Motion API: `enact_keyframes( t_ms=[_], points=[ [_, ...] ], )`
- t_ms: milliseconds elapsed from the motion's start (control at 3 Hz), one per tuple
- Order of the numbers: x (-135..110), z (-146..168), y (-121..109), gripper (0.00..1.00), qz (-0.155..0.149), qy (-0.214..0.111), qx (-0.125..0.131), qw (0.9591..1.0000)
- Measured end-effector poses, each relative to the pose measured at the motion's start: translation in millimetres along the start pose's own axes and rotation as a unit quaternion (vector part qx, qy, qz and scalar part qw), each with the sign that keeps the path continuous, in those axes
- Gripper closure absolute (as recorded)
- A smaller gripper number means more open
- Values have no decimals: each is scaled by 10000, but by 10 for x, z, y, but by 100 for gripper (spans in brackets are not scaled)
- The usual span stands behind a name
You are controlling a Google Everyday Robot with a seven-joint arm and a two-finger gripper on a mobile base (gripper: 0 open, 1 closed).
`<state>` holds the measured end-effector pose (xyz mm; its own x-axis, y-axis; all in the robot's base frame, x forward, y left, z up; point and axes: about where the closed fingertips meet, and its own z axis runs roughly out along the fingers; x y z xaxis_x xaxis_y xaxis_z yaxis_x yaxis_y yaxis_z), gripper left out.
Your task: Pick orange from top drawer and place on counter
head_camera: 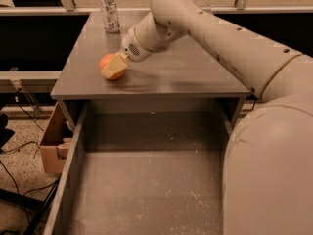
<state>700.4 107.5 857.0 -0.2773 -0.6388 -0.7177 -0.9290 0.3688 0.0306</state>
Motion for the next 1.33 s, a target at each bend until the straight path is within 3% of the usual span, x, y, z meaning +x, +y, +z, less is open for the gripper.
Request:
enact_keyframes(
  t_ms=[333,667,1000,1333],
  points=[
    [3,30,13,8,-3,10,-24,10000],
    [4,48,21,0,-4,17,-38,10000],
    [-30,51,40,0,-56,40,-65,10000],
    [-245,-135,62,0,-300,67,-174,9994]
  ],
)
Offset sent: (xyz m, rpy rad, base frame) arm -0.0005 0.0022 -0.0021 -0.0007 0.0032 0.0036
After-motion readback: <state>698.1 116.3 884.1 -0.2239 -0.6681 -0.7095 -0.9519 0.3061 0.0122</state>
